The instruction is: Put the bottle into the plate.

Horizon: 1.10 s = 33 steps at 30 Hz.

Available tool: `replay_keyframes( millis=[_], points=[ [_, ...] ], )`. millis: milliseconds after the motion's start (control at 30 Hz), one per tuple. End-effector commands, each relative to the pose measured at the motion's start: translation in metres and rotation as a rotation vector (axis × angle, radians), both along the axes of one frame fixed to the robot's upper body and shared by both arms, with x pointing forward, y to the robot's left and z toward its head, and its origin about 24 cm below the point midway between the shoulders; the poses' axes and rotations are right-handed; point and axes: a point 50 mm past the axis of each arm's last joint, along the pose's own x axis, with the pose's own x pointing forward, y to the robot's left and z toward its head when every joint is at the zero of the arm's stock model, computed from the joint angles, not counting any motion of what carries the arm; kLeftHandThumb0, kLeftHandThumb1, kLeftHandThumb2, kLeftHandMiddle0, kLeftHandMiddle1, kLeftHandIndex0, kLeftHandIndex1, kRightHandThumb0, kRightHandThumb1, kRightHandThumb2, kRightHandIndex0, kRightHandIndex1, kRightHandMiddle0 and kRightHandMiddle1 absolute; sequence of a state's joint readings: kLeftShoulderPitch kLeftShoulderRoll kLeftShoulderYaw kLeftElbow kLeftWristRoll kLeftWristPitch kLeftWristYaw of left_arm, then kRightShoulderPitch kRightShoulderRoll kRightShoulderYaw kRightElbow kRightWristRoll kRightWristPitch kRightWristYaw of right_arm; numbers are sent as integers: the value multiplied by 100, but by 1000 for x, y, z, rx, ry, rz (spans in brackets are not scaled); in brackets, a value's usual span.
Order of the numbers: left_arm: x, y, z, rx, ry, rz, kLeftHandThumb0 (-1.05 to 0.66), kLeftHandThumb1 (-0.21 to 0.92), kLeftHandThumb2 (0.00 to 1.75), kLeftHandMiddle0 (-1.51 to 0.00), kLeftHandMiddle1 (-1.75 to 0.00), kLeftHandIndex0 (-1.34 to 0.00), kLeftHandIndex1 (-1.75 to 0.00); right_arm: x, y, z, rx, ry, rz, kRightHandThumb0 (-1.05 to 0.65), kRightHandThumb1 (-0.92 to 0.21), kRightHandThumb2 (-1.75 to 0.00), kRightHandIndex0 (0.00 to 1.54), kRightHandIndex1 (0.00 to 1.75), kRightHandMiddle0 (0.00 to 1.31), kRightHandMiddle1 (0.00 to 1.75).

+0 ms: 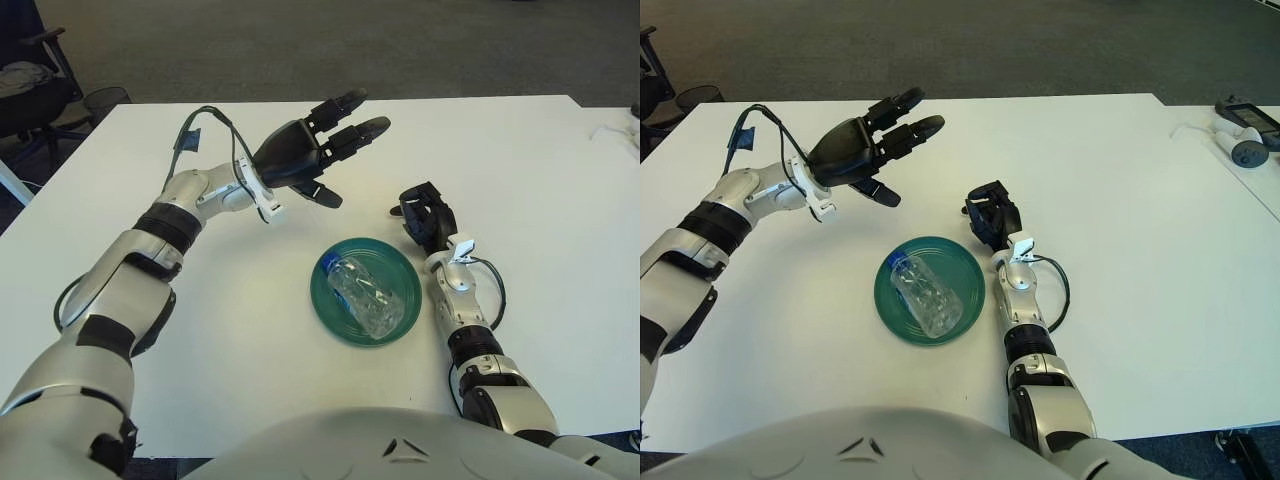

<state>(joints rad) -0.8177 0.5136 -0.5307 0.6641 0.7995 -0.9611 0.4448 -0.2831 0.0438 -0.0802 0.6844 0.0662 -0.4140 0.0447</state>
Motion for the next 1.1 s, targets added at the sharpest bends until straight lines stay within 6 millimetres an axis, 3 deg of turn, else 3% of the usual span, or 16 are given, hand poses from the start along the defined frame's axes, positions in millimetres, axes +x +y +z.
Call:
replay_keyframes(
  millis=[0,600,967,1067],
  points=[
    [3,3,5,-35,30,27,-91,92,73,0,0,-3,-3,-18,0,-29,28,163,3,-1,-92,-38,37,137,26,168],
    [11,6,13,-93,15,103,-87,92,71,-2,-1,0,-22,-20,-1,-31,-9,197,-2,-1,-92,-41,35,140,21,171],
    [18,10,8,-358,311,146,-77,92,72,-9,-3,0,-40,-21,1,-30,-15,184,-4,-1,-92,-42,35,141,18,173],
    [17,17,6,-467,393,144,-74,92,75,-17,-5,0,-56,-22,2,-30,-11,182,2,-1,-92,-42,36,140,17,174]
  ],
)
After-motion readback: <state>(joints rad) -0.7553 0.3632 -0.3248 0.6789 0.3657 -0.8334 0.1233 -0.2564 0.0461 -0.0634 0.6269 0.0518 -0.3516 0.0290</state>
